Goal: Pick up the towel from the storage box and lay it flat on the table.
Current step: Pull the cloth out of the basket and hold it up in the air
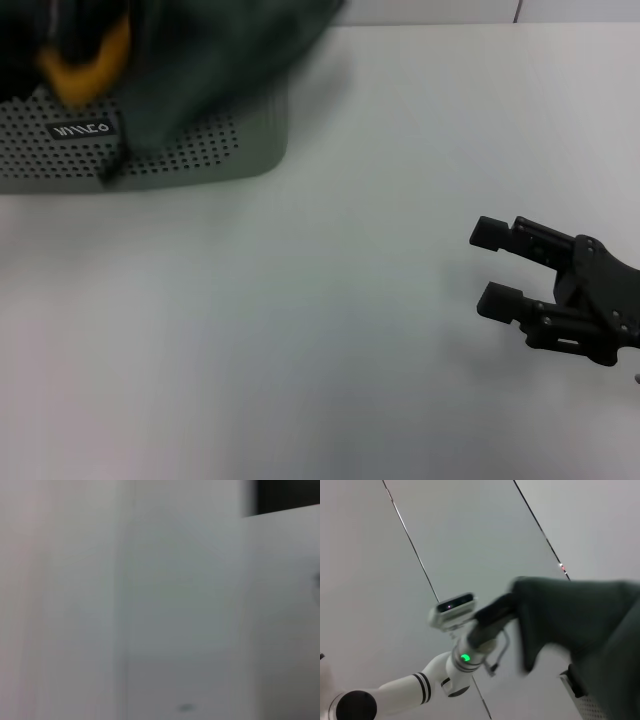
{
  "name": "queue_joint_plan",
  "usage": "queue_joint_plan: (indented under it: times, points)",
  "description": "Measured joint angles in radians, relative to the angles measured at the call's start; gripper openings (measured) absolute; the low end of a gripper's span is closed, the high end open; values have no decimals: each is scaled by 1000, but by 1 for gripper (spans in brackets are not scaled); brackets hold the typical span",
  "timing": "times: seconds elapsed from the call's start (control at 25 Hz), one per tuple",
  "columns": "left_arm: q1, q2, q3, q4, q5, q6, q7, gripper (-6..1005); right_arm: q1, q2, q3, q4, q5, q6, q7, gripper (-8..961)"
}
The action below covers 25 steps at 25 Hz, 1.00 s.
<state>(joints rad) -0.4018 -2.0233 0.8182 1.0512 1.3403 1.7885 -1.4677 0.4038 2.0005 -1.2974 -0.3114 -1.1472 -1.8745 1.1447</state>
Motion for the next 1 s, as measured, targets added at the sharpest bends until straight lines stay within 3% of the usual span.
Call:
queue_joint_plan:
  times: [0.12,0.2,0.28,0.32,0.36,0.44,0.64,0.76,1.0]
  points:
    - [-5,12,5,-19,-12,188,113,22,0,-2,0,-3,0,-1,0,827]
    - [3,18,30,-16,2,239,147,17,0,-6,3,-5,0,-13,-1,826]
    - [6,23,41,-14,4,240,149,18,0,-15,14,-5,0,-43,-3,826]
    - [19,50,107,-13,10,242,153,18,0,-19,18,-3,0,-61,-4,826]
    - [22,59,126,-15,11,243,153,18,-3,-33,37,-1,-1,-113,-8,826]
    - [23,70,155,-21,14,243,149,16,-5,-39,50,0,0,-136,-8,826]
    - [23,65,160,-40,17,243,148,13,-12,-52,101,0,-1,-172,-7,825]
    - [21,67,186,-43,17,243,184,14,-6,-50,102,0,-2,-156,-8,824]
    - [4,76,274,-45,17,244,279,16,14,-14,100,0,-8,-9,-8,824]
